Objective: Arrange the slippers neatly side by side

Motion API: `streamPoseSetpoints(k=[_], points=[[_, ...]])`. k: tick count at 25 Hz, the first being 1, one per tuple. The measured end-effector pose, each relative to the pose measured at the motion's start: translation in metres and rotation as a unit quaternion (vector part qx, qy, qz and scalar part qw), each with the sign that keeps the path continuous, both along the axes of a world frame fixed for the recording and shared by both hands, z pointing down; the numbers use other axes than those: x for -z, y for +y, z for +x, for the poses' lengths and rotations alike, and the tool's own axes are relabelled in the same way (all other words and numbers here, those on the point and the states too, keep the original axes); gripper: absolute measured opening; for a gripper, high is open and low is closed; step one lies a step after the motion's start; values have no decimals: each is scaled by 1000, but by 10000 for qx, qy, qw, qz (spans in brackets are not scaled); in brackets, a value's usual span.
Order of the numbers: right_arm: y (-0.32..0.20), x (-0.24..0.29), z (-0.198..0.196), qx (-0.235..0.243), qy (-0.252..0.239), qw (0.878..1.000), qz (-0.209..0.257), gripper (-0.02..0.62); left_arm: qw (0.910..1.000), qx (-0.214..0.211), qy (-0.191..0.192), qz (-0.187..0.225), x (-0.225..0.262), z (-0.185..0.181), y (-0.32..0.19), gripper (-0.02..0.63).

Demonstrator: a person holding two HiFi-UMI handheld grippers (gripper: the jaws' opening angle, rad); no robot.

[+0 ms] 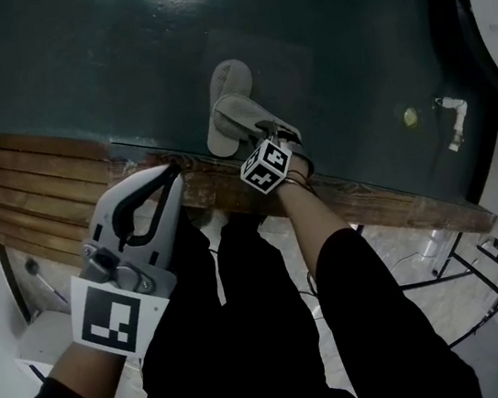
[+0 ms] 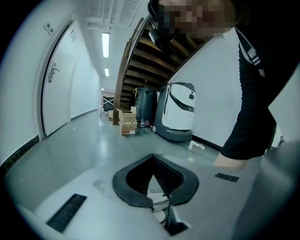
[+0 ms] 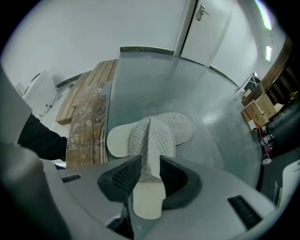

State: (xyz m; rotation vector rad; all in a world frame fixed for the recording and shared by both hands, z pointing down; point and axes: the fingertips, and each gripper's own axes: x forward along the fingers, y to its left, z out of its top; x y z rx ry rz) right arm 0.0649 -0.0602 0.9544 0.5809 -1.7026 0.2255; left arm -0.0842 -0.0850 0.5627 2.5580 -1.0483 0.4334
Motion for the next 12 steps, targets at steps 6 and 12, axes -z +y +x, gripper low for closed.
streamPoseSetpoints(k=[6,12], points=[[-2,-26,1,21,234,9997,-26,100,10000,14,-64,-57,-21,-7,3,0],[-9,-39,10,-84,474,9988,49,97,10000,66,-13,-28,-26,-4,-5,0]])
